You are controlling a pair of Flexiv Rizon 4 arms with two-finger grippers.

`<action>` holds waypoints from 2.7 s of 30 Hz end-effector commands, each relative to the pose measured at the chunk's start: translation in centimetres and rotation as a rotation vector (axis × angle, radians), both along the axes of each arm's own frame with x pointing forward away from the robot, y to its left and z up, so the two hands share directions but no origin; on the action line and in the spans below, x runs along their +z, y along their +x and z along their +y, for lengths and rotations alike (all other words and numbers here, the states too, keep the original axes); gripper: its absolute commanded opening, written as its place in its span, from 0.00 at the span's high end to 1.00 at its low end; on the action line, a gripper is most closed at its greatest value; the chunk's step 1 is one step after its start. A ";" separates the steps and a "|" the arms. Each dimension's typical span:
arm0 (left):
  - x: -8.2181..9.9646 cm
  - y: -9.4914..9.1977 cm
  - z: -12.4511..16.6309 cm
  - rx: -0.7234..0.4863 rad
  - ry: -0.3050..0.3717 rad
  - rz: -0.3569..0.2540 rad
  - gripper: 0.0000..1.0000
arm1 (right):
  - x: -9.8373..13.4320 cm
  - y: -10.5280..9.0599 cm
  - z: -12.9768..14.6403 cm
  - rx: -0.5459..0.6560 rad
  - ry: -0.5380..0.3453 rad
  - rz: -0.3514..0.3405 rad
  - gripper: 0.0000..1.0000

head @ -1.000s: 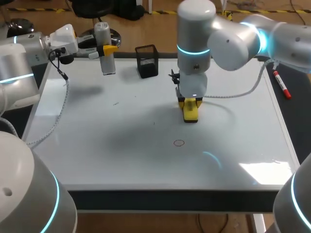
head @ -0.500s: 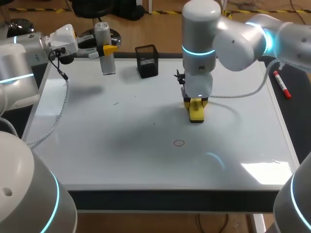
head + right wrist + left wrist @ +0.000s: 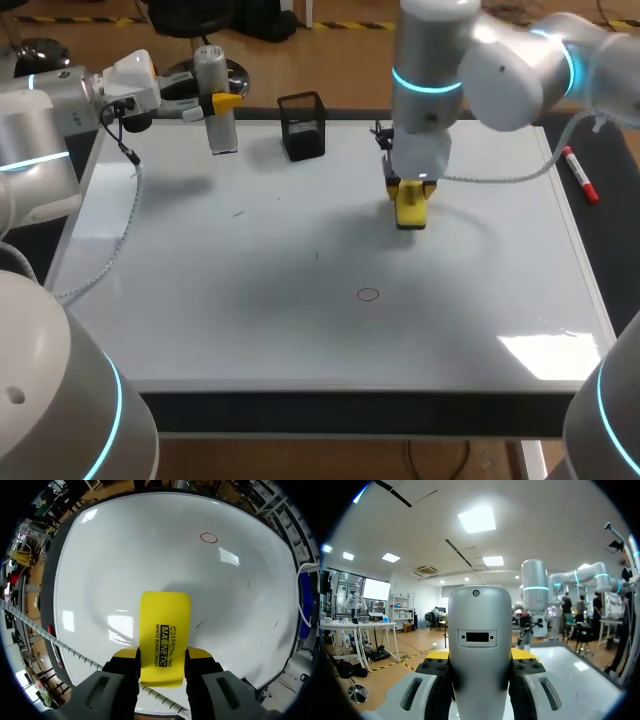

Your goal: Pick up the inspection probe, press it on each red-marked spot on the whiteboard one by one, put down the probe, pick up the eraser, and wipe off all the red marks.

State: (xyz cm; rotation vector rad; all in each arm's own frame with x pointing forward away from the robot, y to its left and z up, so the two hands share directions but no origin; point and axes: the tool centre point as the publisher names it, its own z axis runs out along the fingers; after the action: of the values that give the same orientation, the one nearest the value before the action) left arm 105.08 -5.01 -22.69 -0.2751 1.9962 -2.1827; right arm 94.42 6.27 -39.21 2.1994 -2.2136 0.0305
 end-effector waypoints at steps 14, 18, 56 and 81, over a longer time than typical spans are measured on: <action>0.0 0.0 0.0 0.000 -0.002 -0.002 1.00 | 3.7 7.9 -5.5 -0.059 0.015 -0.031 1.00; 0.0 0.0 0.0 0.000 -0.002 -0.002 1.00 | 4.1 9.6 -6.9 -0.088 0.006 -0.039 1.00; 0.0 0.0 0.0 0.000 -0.002 -0.002 1.00 | 3.1 14.3 -15.0 -0.187 -0.016 -0.028 1.00; 0.0 0.0 0.0 0.000 -0.002 -0.002 1.00 | 3.1 14.3 -15.0 -0.187 -0.016 -0.028 1.00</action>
State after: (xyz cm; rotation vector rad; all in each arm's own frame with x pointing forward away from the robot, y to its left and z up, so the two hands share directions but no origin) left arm 105.08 -5.01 -22.69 -0.2752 1.9962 -2.1826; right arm 108.71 -8.69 -36.25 1.9856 -2.4184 0.0724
